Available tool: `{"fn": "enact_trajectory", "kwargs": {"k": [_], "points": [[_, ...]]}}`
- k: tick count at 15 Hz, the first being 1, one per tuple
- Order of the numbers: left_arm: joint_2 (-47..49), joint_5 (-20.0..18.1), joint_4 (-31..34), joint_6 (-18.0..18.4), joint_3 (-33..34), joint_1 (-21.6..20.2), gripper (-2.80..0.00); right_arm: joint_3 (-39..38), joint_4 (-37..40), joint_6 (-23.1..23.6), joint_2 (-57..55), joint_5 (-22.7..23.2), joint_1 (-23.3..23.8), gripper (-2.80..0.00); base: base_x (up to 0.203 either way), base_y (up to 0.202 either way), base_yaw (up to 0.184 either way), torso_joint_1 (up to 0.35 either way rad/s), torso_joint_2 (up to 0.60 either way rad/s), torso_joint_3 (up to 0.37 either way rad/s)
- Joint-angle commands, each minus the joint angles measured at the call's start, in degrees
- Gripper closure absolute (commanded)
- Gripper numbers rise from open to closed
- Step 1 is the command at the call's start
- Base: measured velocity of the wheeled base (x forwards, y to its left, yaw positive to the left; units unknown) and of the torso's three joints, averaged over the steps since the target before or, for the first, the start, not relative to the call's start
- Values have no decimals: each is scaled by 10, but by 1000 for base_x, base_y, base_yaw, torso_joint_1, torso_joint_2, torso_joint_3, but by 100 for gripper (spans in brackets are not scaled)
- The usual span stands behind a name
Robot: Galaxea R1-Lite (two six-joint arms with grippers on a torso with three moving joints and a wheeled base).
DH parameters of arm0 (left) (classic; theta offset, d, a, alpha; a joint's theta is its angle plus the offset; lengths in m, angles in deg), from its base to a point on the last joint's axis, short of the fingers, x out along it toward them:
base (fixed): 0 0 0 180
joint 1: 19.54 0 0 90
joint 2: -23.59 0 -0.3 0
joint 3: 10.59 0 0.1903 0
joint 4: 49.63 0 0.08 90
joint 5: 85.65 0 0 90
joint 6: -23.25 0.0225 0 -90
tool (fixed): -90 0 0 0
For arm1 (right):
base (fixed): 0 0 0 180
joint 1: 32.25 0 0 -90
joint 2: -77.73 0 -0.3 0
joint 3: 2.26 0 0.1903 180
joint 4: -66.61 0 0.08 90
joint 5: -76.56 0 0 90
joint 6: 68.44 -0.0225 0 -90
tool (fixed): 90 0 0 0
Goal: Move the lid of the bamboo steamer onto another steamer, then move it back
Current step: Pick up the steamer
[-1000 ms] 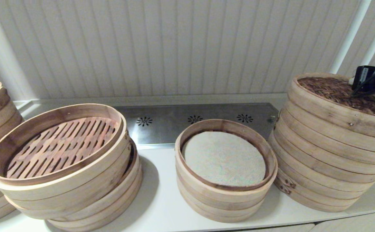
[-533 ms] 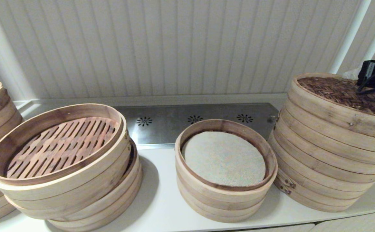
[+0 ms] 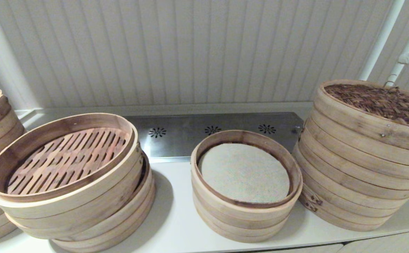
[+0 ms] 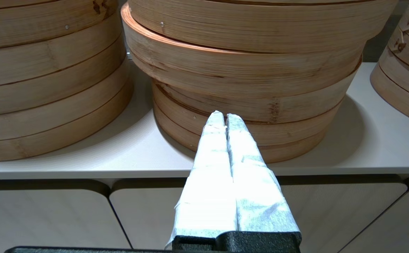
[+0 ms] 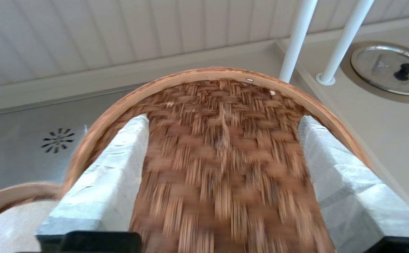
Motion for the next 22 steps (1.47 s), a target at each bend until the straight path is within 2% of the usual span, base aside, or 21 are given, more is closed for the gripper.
{"fn": "enact_trajectory", "kwargs": {"k": [1, 4, 5, 14, 22], "points": [[0, 0, 0, 0, 0, 0, 0, -13, 23, -1, 78, 1, -14, -280, 0, 0, 0, 0, 0, 0], [0, 0, 0, 0, 0, 0, 0, -52, 51, 0, 158, 3, -22, -280, 0, 0, 0, 0, 0, 0], [0, 0, 0, 0, 0, 0, 0, -75, 53, 0, 184, 3, -23, 0, 0, 0, 0, 0, 0, 0], [0, 0, 0, 0, -1, 0, 0, -274, 53, 2, 350, 2, -27, 0, 0, 0, 0, 0, 0, 0], [0, 0, 0, 0, 0, 0, 0, -559, 47, 5, 541, 2, -27, 0, 0, 0, 0, 0, 0, 0]]}}
